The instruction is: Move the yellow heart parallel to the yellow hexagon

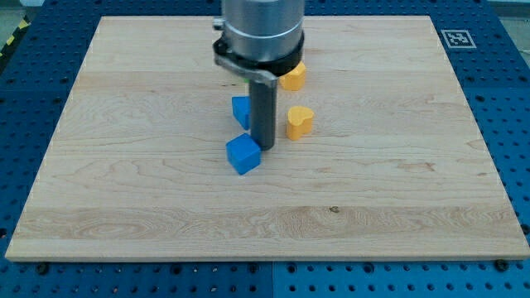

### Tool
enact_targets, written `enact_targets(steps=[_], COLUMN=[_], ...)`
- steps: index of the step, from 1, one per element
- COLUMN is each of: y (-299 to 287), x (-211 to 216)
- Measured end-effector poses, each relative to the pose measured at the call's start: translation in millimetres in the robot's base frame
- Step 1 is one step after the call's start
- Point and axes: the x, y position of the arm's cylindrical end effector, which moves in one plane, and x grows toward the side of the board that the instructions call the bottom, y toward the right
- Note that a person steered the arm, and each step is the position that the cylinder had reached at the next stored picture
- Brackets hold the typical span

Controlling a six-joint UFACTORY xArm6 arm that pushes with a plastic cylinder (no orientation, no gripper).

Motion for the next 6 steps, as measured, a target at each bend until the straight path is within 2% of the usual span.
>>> enact_targets(steps=[1, 2, 4, 5, 6], y=[-9, 17, 72, 64, 24], x=[22, 16, -68, -92, -92])
